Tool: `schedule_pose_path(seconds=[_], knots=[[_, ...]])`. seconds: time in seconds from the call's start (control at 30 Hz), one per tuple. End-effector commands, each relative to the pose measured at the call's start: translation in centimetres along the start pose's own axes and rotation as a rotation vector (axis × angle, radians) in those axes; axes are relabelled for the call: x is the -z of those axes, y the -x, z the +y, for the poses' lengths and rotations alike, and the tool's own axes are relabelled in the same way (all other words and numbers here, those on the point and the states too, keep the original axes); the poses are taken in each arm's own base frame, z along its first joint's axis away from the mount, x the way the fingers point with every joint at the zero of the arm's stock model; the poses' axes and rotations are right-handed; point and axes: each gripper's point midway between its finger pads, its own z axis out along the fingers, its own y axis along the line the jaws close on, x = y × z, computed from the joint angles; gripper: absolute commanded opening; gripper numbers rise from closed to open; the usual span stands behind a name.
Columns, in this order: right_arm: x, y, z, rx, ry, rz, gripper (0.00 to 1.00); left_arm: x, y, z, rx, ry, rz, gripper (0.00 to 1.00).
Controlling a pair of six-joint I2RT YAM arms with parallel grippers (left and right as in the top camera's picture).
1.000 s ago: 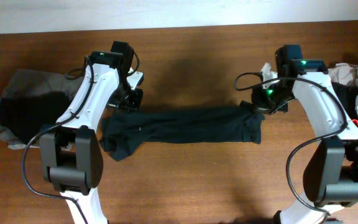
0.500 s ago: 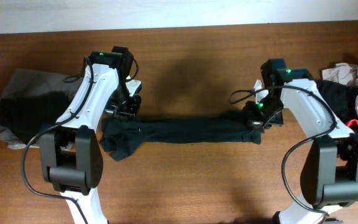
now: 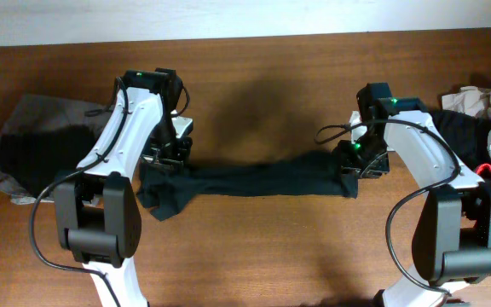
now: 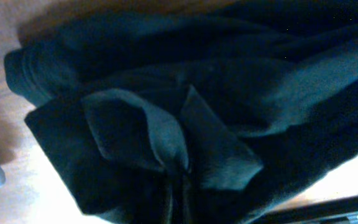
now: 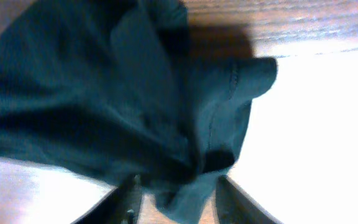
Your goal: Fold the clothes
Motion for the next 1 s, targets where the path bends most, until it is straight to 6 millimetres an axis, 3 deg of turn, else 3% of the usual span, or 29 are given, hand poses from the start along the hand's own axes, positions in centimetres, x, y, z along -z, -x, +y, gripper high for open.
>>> schedule_pose_path(seconds=[0.0,0.2,0.4,0.6,0.73,0.87,0.97], knots=[[0.7,0.4,-0.9,-0.052,-0.018,-0.039,0.53,0.4,-0.5,0.4,0.016,0.014,-0.005,0.14],[1.2,1.6,-1.8,-0.129,0.100,-0.076,0.70,0.6,-0.3,0.6,0.023,0.013,-0.016,0.24],[1.9,2.1,-1.8,-0.099,0.234,-0.097,0.81,2.3,1.0,1.7,0.050,0.009,-0.089,0.24],[1.0,2.9,-1.9,-0.084,0.252,-0.100,0.93,3.6,2.8,1.5,0.046,-0.021,-0.177,0.25],[-0.1,3.2,-1.4,-0.086,0.290,-0.077,0.92,3.7,3.1,1.4,0.038,-0.026,-0.187,0.27],[0.1,3.5,-0.7,-0.032,0.327,-0.098,0.79,3.7,3.1,1.0,0.036,-0.046,-0.190,0.31],[0.1,3.4,-0.6,-0.032,0.332,-0.095,0.77,3.8,3.4,0.7,0.034,-0.069,-0.200,0.31]])
